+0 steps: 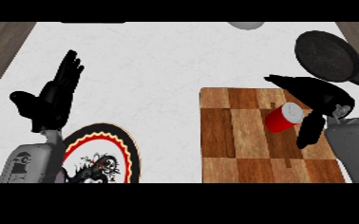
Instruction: Pick the can from the cutting board and place it in the pan
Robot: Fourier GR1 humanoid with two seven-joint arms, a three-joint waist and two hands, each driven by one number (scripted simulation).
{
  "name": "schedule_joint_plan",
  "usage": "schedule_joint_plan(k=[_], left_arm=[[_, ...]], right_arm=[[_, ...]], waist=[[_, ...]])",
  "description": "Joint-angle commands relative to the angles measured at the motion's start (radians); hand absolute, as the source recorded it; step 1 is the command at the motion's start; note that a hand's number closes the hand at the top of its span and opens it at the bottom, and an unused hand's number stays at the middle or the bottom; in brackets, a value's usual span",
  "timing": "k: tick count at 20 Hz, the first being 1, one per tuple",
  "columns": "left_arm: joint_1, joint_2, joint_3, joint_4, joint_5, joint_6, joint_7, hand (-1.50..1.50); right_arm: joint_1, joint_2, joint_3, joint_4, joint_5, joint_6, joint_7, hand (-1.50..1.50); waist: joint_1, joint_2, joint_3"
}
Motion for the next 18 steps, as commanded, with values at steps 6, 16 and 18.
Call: schedule_joint_plan(k=[6,16,18], left_arm=[[-0.026,-0.027,0.018,0.066,-0.021,0.001,-0.033,0.0],[0.008,-0.039,0.012,0.042,-0.04,-0.013,-0.033,0.0],[-0.066,0.012,0.043,0.034,-0.015,-0.028,0.031,0.0]], right_arm=[[0.02,0.006,-0.001,0.074,0.078,0.03,-0.141,1.5],[0.019,0.014,0.005,0.121,0.177,-0.04,-0.326,1.5],[-0.104,0.25,-0.014,0.229,0.198,-0.094,0.009,1.5]], waist=[[-0.003,0.0,0.0],[-0.002,0.0,0.0],[0.01,0.004,0.0]])
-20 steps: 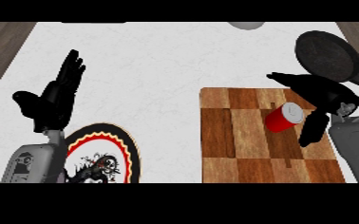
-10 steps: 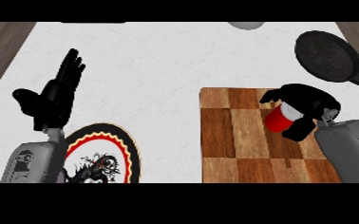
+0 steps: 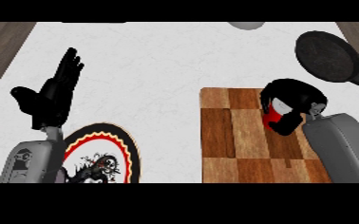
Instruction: Pick the can from the cutting board and place it in the pan
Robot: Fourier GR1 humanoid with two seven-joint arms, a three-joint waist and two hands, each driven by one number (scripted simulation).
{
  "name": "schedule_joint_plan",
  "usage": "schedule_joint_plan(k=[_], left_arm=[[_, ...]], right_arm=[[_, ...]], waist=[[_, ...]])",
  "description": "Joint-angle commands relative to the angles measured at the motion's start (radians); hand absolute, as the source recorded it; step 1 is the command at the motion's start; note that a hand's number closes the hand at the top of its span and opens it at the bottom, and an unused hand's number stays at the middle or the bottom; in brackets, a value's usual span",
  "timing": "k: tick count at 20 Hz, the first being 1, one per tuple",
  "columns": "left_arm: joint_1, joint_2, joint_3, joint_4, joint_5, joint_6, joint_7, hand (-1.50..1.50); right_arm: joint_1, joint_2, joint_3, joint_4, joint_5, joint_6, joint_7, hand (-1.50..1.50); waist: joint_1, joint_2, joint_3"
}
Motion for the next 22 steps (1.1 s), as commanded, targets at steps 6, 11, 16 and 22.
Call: schedule_joint_plan(k=[6,11,16,22], left_arm=[[-0.04,-0.01,-0.025,-0.015,0.018,-0.032,0.018,0.0],[-0.033,-0.021,-0.026,0.02,-0.002,-0.013,-0.005,0.0],[0.002,-0.04,-0.036,0.035,-0.03,0.006,-0.066,0.0],[-0.026,0.003,0.008,0.008,0.005,-0.016,0.003,0.0]], right_arm=[[-0.205,0.395,-0.182,0.274,0.12,-0.363,0.595,1.5],[-0.341,0.363,-0.13,0.301,0.316,-0.633,0.665,1.5],[-0.455,0.384,-0.151,0.374,0.398,-0.846,0.708,1.5],[-0.552,0.314,-0.217,0.507,0.443,-0.993,0.7,1.5]], waist=[[0.07,0.019,0.002],[0.041,0.014,0.001],[0.031,0.012,0.001],[0.019,0.008,0.001]])
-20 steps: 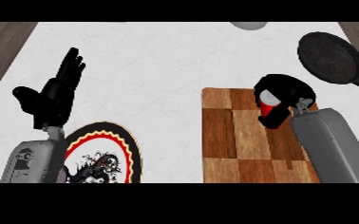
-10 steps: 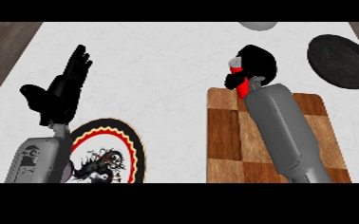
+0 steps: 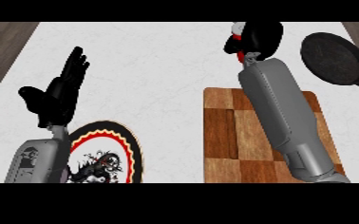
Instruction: Pick the can from the cutting board and place it in the pan
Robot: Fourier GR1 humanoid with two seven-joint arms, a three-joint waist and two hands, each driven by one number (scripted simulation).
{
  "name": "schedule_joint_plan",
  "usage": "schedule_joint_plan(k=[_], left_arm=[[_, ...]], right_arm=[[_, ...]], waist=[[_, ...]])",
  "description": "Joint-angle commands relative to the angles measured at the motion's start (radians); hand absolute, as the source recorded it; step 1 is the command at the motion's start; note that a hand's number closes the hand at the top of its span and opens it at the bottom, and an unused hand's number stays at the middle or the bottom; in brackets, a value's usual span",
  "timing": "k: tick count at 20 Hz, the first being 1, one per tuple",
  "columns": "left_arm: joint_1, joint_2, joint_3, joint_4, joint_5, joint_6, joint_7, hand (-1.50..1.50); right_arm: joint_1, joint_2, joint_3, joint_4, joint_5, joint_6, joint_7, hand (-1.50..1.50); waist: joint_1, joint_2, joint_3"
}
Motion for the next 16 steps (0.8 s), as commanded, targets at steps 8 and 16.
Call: schedule_joint_plan(k=[8,16], left_arm=[[0.003,0.024,0.04,-0.002,0.034,-0.026,0.001,0.0],[-0.032,-0.017,-0.001,-0.012,-0.01,0.019,0.028,0.0]], right_arm=[[-0.019,-0.2,-0.267,0.066,-0.201,-0.281,-0.229,1.5],[-0.016,-0.431,-0.397,0.356,-0.27,-0.352,-0.464,1.5]], waist=[[-0.016,-0.001,0.001],[-0.001,0.011,0.003]])
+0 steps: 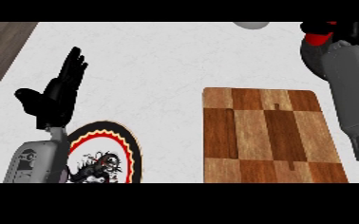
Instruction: Pick the can from the cutting board and place it in the pan
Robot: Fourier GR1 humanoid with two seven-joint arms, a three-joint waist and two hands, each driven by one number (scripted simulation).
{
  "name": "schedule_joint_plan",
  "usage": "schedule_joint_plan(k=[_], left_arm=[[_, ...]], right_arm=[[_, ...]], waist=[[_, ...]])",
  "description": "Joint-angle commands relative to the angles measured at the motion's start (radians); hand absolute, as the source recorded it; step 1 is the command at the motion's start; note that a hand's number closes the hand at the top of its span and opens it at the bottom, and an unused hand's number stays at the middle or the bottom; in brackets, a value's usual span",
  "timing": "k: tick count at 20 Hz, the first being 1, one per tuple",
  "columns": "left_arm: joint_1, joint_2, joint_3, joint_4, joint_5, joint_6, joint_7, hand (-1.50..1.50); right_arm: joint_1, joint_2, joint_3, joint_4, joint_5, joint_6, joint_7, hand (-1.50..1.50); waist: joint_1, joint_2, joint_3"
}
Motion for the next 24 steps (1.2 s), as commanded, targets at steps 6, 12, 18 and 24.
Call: schedule_joint_plan(k=[6,12,18,24], left_arm=[[-0.04,-0.01,-0.005,0.029,0.009,-0.011,0.012,0.0],[-0.057,-0.006,-0.003,0.033,0.021,-0.031,-0.005,0.0],[-0.068,0.007,-0.002,0.022,0.011,-0.03,-0.001,0.0],[-0.072,-0.002,-0.001,0.014,0.019,-0.025,0.012,0.0]], right_arm=[[0.056,-0.234,-0.081,0.295,0.008,-0.122,-0.218,1.5],[0.088,-0.286,-0.161,0.398,-0.055,-0.197,-0.328,1.5],[0.084,-0.276,-0.269,0.426,-0.18,-0.172,-0.437,1.5],[0.097,-0.279,-0.348,0.524,-0.276,0.074,-0.49,-1.5]], waist=[[0.026,0.016,0.002],[0.045,0.027,0.006],[0.05,0.029,0.012],[0.056,0.031,0.012]])
